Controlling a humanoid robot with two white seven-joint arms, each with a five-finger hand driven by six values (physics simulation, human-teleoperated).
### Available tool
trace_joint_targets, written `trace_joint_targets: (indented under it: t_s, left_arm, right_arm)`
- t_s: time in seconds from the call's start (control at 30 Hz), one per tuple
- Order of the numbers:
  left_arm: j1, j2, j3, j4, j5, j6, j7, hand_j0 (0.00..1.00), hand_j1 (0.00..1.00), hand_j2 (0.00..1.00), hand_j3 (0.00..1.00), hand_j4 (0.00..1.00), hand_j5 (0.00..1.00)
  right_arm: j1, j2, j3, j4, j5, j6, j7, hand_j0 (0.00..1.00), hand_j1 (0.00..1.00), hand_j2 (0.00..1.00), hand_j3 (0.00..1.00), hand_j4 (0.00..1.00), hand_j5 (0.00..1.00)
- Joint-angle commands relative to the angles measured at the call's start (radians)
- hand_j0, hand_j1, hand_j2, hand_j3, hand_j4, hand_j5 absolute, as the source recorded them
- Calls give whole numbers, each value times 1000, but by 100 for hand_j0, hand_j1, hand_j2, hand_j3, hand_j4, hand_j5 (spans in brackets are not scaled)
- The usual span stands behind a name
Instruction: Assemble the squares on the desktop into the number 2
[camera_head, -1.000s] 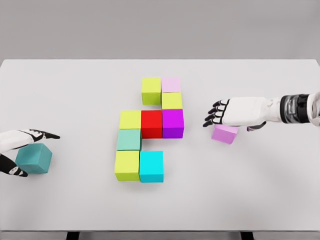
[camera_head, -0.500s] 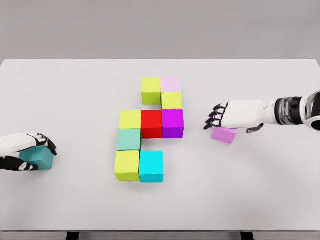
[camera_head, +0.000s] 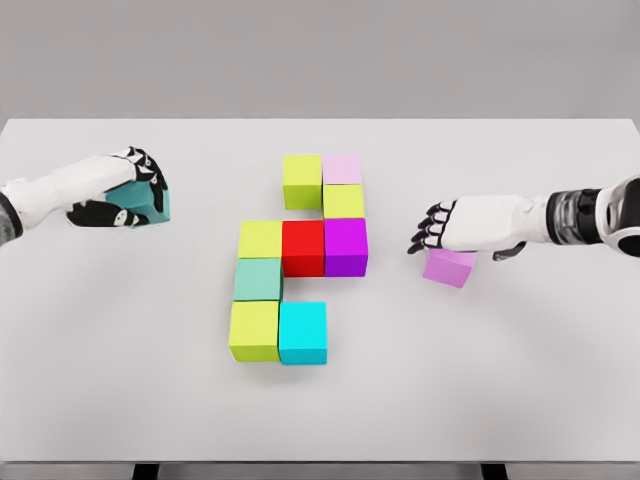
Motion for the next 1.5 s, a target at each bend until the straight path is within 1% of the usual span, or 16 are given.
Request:
trace_joint_targets:
  t_s: [0.0,0.1,0.13,0.17,0.2,0.27,0.33,0.4,0.67,0.87,0.93,1.0,1.07,1.23,1.33,1.47]
  left_arm:
    - [-5,-104,2,2,-2,159,-10,28,28,28,28,28,28]
    - [-73,-189,2,23,-4,260,-50,28,28,28,28,28,28]
    - [-94,-223,2,62,-37,263,-70,28,28,28,28,28,28]
    - [-104,-276,4,101,-105,268,-89,28,28,28,28,28,28]
    - [-113,-316,4,138,-136,268,-95,28,28,28,28,28,28]
    - [-131,-391,2,230,-153,268,-98,28,28,28,28,28,28]
    - [-148,-431,2,269,-153,266,-98,28,28,28,28,28,28]
    - [-156,-444,2,267,-174,263,-99,28,28,28,28,28,28]
    - [-156,-506,-7,270,-195,255,-99,30,30,30,30,30,30]
    - [-154,-513,-12,273,-195,255,-99,47,47,47,47,47,47]
    - [-154,-511,-12,273,-195,257,-98,61,61,61,61,61,61]
    - [-154,-511,-12,273,-195,257,-98,63,63,63,63,63,63]
    - [-154,-513,-12,273,-195,257,-98,65,65,65,65,65,65]
    - [-156,-529,-12,312,-195,257,-98,66,66,66,66,66,66]
    - [-156,-539,-12,318,-195,257,-98,66,66,66,66,66,66]
    - [-156,-548,-12,318,-195,255,-98,67,67,67,67,67,67]
  right_arm:
    - [0,2,4,3,-2,2,0,100,100,100,100,100,100]
    - [0,2,16,4,-1,2,0,100,100,100,100,100,100]
    - [0,2,16,3,-1,2,0,98,98,98,98,98,98]
    - [0,2,18,3,-1,2,0,94,94,94,94,94,94]
    - [0,2,18,3,-1,2,0,88,88,88,88,88,88]
    - [0,2,18,4,-1,2,0,80,80,80,80,80,80]
    - [0,0,18,3,-1,2,0,76,76,76,76,76,76]
    - [-2,2,29,3,-2,2,0,71,71,71,71,71,71]
    - [-8,2,42,3,-8,2,0,66,66,66,66,66,66]
    - [-26,-7,41,3,-71,2,0,65,65,65,65,65,65]
    - [-26,-9,41,-2,-80,2,0,64,64,64,64,64,64]
    - [-28,-13,41,-6,-90,2,0,62,62,62,62,62,62]
    - [-28,-38,39,-29,-123,2,0,62,62,62,62,62,62]
    - [-29,-59,42,-150,-165,2,0,62,62,62,62,62,62]
    - [-28,-59,48,-184,-166,2,0,62,62,62,62,62,62]
    - [-28,-50,130,-215,-165,2,0,62,62,62,62,62,62]
